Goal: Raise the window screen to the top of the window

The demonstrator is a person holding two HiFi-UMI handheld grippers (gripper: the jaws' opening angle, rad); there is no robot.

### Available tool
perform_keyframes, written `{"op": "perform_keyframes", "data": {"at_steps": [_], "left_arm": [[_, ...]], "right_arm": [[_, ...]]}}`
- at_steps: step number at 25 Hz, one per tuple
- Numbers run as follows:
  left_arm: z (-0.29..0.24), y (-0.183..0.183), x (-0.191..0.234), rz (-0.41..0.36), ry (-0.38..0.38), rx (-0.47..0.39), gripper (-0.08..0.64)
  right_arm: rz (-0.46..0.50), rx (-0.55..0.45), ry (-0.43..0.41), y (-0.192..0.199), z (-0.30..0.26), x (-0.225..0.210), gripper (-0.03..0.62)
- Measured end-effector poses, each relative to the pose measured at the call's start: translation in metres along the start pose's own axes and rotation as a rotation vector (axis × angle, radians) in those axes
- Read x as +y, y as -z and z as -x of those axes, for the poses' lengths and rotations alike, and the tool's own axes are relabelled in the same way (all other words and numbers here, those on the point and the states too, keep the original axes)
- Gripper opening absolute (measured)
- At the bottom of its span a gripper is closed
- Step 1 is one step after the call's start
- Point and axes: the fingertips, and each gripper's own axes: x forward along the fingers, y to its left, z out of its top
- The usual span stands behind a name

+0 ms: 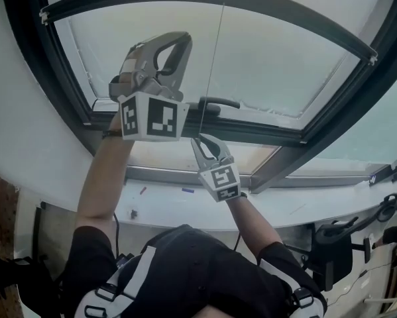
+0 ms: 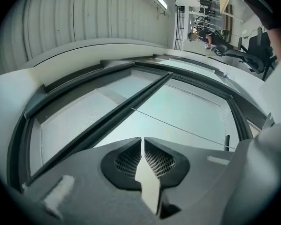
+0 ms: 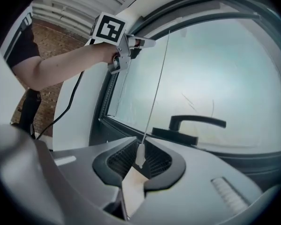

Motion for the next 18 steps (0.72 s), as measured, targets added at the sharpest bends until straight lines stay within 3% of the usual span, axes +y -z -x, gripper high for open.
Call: {"op": "perform_keyframes", "data": {"at_steps": [3, 9, 12, 16, 18], "left_arm": [[0.005, 0.017, -0.012, 0.074, 0.019, 0.011, 0.013], [0.014, 0.041, -0.019, 0.300, 0.022, 0.017, 0.004], [0.020, 0.044, -0.032, 0.365, 0.033, -0.001, 0.003], [0.025, 0.047, -0.048, 0.421, 0.050, 0.000, 0.004], [0.029, 0.050, -0.051, 0.488, 0.042, 0.033, 0.004]], "right_arm": [[0.025, -0.043, 0.010, -0.023, -0.004, -0.004, 0.057], [0.022, -0.148, 0.057, -0.069, -0.006, -0.037, 0.057], [0.045, -0.207, 0.096, -0.090, -0.002, -0.049, 0.055], [0.065, -0.204, 0.113, -0.101, -0.008, -0.058, 0.055], [0.076, -0.203, 0.103, -0.104, -0.010, -0.056, 0.055]]}}
